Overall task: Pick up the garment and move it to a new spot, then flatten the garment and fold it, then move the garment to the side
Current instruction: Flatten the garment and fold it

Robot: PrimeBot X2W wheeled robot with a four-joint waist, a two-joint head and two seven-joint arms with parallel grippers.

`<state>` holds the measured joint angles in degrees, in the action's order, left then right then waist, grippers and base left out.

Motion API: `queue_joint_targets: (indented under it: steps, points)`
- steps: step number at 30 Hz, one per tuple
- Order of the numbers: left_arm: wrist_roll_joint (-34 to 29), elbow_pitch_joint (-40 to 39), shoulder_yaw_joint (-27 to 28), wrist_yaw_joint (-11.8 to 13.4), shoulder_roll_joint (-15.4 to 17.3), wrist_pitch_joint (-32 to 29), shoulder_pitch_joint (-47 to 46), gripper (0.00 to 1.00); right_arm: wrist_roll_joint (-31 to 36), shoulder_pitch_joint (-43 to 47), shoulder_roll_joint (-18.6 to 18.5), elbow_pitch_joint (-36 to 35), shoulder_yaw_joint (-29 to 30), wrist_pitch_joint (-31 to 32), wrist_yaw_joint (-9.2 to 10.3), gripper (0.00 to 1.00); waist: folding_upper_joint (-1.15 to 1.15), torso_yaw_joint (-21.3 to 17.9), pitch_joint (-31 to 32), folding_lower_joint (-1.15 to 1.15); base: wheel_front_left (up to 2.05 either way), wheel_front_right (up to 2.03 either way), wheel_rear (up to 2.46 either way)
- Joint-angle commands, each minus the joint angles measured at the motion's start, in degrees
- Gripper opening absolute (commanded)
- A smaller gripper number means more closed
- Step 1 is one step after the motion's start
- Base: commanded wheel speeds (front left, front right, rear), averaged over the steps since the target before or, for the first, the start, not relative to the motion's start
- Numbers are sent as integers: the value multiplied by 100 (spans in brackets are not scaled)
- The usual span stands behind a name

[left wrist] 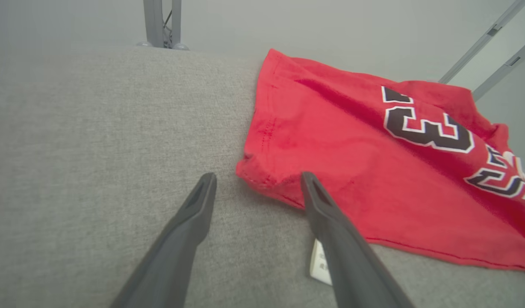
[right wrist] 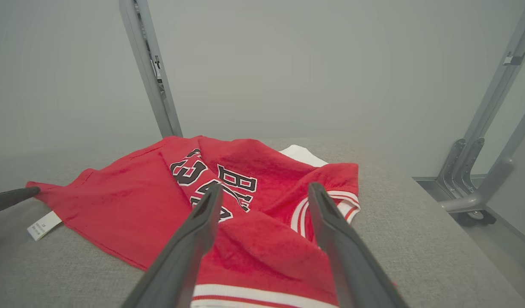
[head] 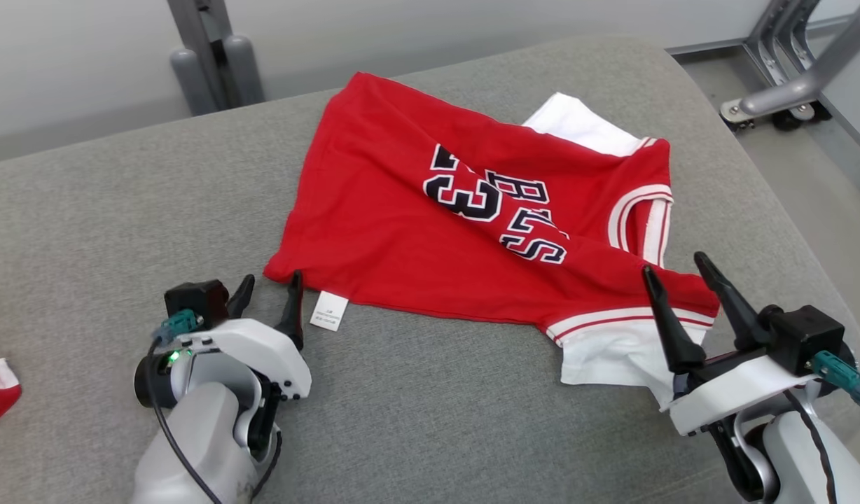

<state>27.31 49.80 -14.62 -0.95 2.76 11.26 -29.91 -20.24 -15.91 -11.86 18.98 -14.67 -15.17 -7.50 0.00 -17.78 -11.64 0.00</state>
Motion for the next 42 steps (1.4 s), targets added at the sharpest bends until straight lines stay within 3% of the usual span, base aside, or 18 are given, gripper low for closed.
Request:
queue_joint_targets:
  steps: [1, 10, 11, 12, 13, 19, 31, 36, 42]
  points:
    - [31, 82, -1, 3, 24, -10, -106, 100, 69, 16, -26, 14, 76, -11, 0, 100, 0, -65, -58, 0, 0, 0, 0]
    - [216, 997, -36, -169, 30, -21, -669, 100, 307, 38, 153, 71, 336, -10, 0, 100, 0, -186, -161, 0, 0, 0, 0]
    - [257, 1053, -30, -198, 31, -9, -700, 85, 304, 54, 165, 82, 371, -10, 0, 100, 0, -188, -162, 0, 0, 0, 0]
    - [288, 1110, -31, -244, 29, 10, -726, 36, 296, 72, 179, 93, 402, -10, 0, 100, 0, -188, -160, 0, 0, 0, 0]
    - [333, 1151, -37, -286, 27, 36, -744, 0, 281, 90, 185, 105, 424, -10, 0, 100, 0, -186, -157, 0, 0, 0, 0]
    - [568, 1273, -186, -465, 27, 162, -832, 0, 266, 119, 207, 140, 480, -11, 0, 100, 0, -135, -126, 0, 0, 0, 0]
    - [795, 1158, -35, -505, 65, 387, -618, 0, 65, 236, 242, 402, 493, -10, 0, 100, 0, 56, 25, 0, 0, 0, 0]
    - [759, 968, 92, -466, 126, 388, -440, 0, -430, 501, 361, 372, 523, -11, 0, 100, 0, -28, 33, 0, 0, 0, 0]
    - [677, 658, 342, -383, 172, 390, -189, 0, -1783, 1155, 174, 263, -302, 53, 0, 100, 0, -239, 35, 0, 0, 0, 0]
